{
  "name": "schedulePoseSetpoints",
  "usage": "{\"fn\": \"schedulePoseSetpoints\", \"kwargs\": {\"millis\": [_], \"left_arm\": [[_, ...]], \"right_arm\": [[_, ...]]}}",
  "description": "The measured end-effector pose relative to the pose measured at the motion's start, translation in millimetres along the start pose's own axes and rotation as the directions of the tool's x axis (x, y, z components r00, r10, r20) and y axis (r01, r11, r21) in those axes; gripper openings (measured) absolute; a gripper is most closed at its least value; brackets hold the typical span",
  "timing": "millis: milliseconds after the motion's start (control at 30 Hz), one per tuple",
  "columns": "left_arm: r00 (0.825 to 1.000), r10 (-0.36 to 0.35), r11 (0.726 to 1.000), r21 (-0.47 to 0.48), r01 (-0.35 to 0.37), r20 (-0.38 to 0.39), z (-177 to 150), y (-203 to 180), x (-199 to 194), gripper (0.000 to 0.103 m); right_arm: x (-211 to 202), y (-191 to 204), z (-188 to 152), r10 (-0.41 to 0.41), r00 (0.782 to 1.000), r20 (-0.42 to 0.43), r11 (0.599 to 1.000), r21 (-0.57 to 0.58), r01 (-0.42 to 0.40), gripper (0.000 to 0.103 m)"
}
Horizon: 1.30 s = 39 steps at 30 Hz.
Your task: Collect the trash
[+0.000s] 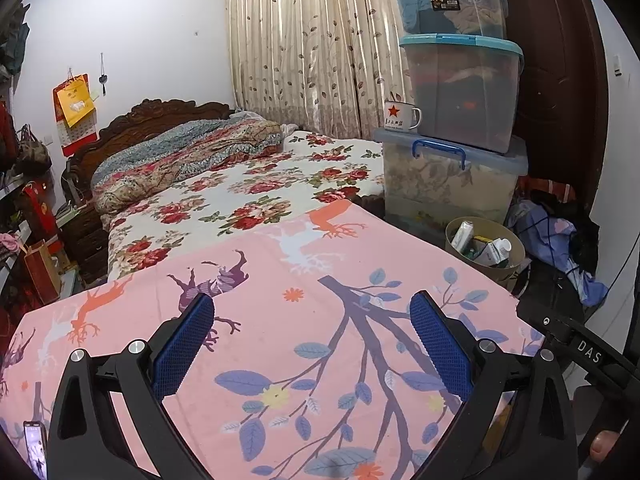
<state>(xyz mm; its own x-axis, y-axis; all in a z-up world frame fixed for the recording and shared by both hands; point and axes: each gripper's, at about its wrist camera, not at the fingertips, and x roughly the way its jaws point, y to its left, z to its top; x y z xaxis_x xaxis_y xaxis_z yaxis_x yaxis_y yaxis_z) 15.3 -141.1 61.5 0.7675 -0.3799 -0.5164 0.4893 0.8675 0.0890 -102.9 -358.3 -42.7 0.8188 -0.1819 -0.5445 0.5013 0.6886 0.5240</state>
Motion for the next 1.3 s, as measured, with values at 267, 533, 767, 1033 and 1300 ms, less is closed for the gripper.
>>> {"fn": "schedulePoseSetpoints", "kwargs": {"millis": [267,533,767,1033,1300], "left_arm": [[0.999,-0.021,0.999,-0.026,0.02,-0.04,-2.1,2.7,7.0,0.094],[0.999,-0.016,1.0,-0.006,0.015,-0.046,-2.9,-4.6,6.7,0.094],[0.999,-0.005,1.0,0.009,0.006,-0.049,-3.5,-9.2,7.5,0.094],[0.999,-0.004,1.0,0.015,0.004,-0.05,-4.5,-9.8,7.5,0.095],[0.998,0.003,1.0,0.02,-0.002,-0.057,-6.5,-8.1,9.3,0.094]], "right_arm": [[-0.7,2.4,1.0,-0.001,1.0,0.0,1.0,-0.002,0.001,0.1],[-3.4,1.8,1.1,0.003,1.0,0.002,1.0,-0.002,-0.003,0.1],[-5.2,0.6,1.6,0.006,1.0,0.006,1.0,0.001,-0.006,0.1],[-5.9,1.4,1.8,0.006,1.0,0.006,1.0,0.001,-0.006,0.1],[-5.2,2.5,2.1,0.006,1.0,0.002,1.0,0.001,-0.006,0.1]]}}
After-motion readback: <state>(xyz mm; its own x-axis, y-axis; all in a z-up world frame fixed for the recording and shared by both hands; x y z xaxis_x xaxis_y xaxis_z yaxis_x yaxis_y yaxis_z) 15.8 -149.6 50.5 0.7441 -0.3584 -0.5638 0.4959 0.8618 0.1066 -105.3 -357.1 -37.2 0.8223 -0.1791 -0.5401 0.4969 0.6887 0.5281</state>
